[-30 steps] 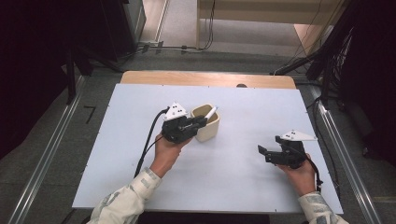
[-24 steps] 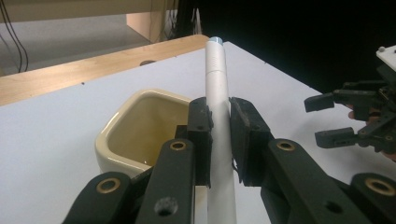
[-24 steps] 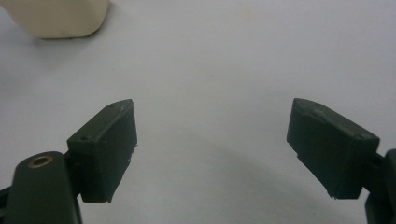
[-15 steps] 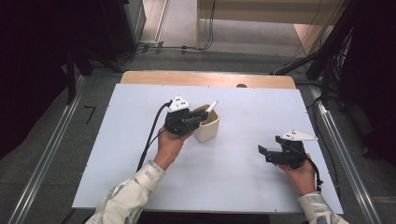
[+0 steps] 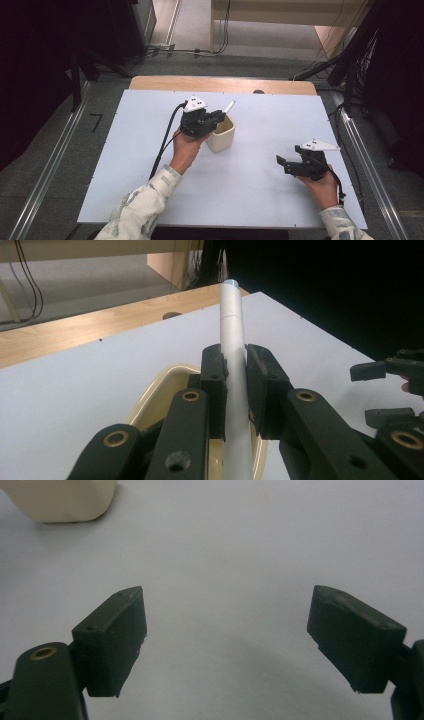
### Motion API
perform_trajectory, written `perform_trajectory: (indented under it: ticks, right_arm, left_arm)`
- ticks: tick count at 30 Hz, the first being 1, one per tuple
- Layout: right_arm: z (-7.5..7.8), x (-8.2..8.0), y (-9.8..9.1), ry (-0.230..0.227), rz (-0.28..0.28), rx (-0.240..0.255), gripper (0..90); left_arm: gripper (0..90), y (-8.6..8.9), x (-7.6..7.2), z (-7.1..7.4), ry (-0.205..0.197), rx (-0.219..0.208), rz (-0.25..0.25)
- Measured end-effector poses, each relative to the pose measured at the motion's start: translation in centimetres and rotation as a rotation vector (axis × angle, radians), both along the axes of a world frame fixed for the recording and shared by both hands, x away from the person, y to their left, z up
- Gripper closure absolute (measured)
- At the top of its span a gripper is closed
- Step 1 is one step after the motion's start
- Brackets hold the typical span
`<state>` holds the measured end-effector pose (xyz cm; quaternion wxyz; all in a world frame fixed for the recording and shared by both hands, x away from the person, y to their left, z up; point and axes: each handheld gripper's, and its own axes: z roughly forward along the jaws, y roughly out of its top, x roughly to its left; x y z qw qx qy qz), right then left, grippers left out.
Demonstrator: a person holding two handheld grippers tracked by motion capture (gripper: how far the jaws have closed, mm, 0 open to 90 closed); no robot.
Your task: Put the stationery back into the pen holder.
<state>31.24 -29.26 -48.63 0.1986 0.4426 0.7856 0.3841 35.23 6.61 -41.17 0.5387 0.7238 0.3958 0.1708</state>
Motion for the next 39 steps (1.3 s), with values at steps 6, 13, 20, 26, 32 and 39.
perform_trajectory:
  ticks: [6, 13, 20, 26, 32, 39]
  right_arm:
    - [0.0, 0.0, 0.0, 0.001, 0.001, 0.000, 14.2]
    - [0.0, 0.0, 0.0, 0.001, 0.000, 0.003, 14.2]
    - [0.0, 0.0, 0.0, -0.001, 0.001, 0.002, 14.2]
    - [0.0, 0.0, 0.0, -0.002, 0.001, 0.006, 14.2]
    - [0.0, 0.0, -0.1, -0.002, 0.003, 0.006, 14.2]
    - [0.0, 0.0, -0.1, -0.001, 0.005, 0.008, 14.3]
  left_arm:
    - [79.4, -0.4, 0.5, 0.1, 0.005, 0.000, 0.002]
    - [79.4, -0.6, 1.2, 0.3, 0.008, -0.002, 0.013]
    - [79.4, -1.0, 1.7, 0.7, 0.006, -0.009, 0.017]
    - [79.4, -1.5, 2.2, 0.7, 0.007, -0.006, 0.019]
    - [79.4, -1.7, 2.6, 0.6, 0.004, -0.006, 0.024]
    - [79.3, -1.7, 3.0, 0.4, 0.004, -0.018, 0.027]
